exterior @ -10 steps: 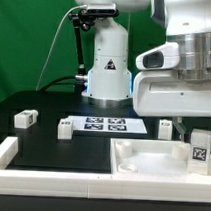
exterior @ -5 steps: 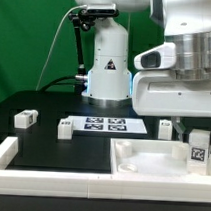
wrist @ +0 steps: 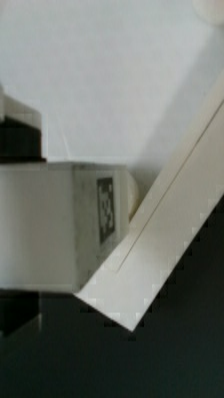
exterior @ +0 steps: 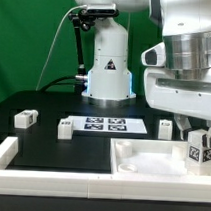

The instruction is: Assemble one leg

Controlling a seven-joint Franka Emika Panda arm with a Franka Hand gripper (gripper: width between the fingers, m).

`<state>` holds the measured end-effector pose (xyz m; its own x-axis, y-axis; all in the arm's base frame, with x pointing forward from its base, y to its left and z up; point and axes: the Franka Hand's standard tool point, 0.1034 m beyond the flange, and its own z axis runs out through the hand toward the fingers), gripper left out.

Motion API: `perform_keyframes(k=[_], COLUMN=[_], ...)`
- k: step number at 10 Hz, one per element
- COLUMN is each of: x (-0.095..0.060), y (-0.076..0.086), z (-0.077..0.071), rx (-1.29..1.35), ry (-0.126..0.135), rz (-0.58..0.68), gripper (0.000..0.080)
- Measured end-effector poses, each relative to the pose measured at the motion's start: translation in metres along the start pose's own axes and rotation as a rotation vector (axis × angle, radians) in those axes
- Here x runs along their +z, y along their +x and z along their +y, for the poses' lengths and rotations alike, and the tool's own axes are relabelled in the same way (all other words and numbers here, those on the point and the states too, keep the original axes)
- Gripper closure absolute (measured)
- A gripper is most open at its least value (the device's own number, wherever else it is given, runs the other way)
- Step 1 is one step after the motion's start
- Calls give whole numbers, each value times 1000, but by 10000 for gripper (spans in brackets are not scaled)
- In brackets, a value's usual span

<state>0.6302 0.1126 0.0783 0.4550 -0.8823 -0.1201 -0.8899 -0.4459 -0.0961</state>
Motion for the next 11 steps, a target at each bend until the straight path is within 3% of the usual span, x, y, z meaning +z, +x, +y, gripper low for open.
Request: perform_keyframes(k=[4,8,9,11], x=[0,2,2,2], y=[0,-7,-7,-6], z=[1,-1,-2,-2], rx=[398,792,908,960], ry=[15,11,23,30], rz=[-31,-48,-48,-62], gripper=[496,502,502,503])
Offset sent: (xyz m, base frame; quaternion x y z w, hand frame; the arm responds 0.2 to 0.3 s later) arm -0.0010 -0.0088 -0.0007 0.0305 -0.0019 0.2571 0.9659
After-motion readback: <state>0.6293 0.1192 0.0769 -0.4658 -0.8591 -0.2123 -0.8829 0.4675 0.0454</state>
